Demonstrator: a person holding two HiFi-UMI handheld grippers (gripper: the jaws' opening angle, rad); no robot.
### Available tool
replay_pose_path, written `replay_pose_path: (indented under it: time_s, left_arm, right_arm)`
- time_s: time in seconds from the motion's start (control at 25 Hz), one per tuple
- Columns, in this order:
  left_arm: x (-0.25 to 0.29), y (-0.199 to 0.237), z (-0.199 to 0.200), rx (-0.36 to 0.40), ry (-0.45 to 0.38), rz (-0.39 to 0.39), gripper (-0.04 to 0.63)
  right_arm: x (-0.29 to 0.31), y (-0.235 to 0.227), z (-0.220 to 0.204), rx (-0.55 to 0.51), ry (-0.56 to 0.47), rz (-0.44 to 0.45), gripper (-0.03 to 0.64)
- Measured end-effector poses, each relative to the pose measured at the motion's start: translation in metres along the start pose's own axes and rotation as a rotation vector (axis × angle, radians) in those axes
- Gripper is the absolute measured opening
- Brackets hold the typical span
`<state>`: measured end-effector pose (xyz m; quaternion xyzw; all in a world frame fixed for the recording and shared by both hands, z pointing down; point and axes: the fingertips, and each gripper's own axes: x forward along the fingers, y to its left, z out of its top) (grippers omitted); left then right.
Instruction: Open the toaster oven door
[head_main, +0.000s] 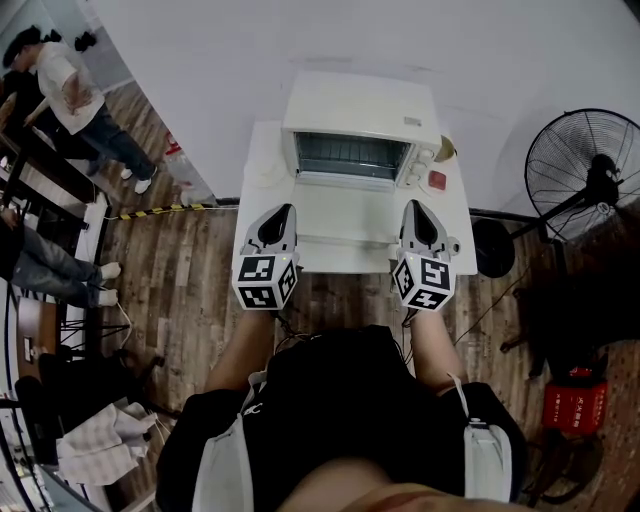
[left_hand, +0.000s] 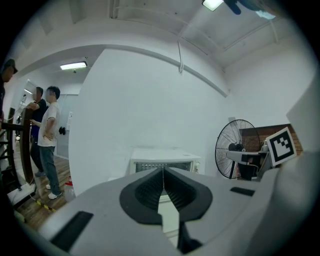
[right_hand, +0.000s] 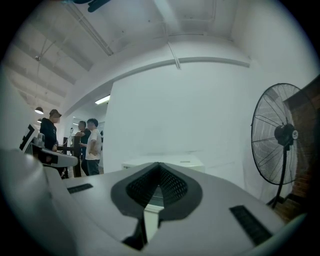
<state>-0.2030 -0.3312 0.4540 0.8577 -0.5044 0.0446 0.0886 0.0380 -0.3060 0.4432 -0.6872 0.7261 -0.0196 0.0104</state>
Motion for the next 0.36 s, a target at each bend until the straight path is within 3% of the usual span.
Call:
replay_pose_path:
  time_s: [0.36]
  left_arm:
    - [-0.0017,0.0026,0.0012,0.0,-0.003,-0.008,0.016]
  right_arm:
    - [-0.0013,0.0082,0.0013,-0.008,-0.012,0.013,0.002]
